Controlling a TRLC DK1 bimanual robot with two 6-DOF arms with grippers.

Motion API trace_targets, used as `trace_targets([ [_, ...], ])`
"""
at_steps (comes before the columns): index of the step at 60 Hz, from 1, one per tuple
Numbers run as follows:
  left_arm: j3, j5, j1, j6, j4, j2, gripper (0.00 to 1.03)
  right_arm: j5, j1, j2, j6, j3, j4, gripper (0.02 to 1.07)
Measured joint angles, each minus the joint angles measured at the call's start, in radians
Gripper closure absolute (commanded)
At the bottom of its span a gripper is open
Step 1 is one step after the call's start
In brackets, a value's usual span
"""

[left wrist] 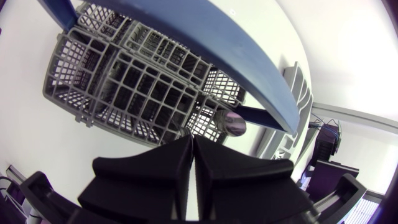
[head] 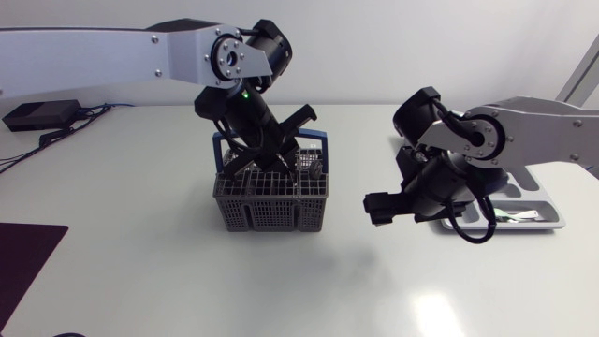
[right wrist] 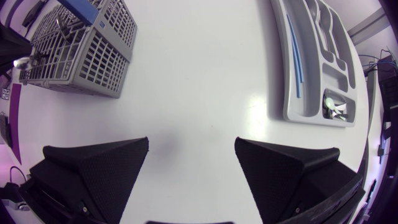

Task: Unload the cutlery basket into the drawer organizer.

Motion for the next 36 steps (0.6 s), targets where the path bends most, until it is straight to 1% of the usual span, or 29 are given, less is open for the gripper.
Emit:
trace_targets([
  [19, 0.01, 0.049, 0.013, 0.0, -0.023, -0.04, 0.99, 0.006, 0.007, 0.0, 0.003, 0.0, 0.0, 0.07],
  [36, 0.018, 0.112, 0.019, -0.004, -0.056, -0.055, 0.99, 0.006, 0.008, 0.0, 0.004, 0.0, 0.0, 0.07],
])
